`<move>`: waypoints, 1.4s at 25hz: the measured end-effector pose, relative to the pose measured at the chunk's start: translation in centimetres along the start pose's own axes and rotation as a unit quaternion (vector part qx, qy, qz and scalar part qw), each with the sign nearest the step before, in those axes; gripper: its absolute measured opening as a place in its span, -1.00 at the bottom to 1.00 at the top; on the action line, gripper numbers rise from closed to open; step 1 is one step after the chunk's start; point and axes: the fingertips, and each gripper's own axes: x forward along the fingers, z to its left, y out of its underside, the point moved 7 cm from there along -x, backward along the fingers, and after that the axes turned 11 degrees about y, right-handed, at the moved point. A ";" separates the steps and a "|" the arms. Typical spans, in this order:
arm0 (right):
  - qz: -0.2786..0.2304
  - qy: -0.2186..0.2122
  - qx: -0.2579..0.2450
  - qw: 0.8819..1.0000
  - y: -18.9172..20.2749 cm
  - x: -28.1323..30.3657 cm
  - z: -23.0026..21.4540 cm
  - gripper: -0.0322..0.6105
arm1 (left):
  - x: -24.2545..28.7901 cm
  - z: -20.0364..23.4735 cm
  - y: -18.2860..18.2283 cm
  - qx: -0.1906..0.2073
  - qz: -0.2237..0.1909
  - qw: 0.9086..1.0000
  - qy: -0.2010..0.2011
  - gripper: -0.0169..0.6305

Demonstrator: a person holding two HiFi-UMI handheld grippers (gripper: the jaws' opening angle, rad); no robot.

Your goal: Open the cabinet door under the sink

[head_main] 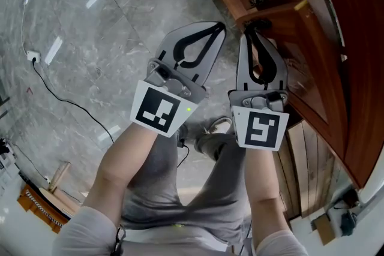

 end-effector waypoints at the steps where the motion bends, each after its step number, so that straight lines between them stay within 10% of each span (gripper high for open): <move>1: 0.002 -0.001 0.001 1.000 0.1 -0.2 0.1 -0.74 | 0.3 0.0 0.3 0.001 -0.001 1.000 0.008 -0.91; 35: 0.009 -0.072 0.000 0.997 0.6 -3.0 2.0 -0.75 | 4.3 2.4 0.7 0.058 -0.020 0.980 0.187 -0.91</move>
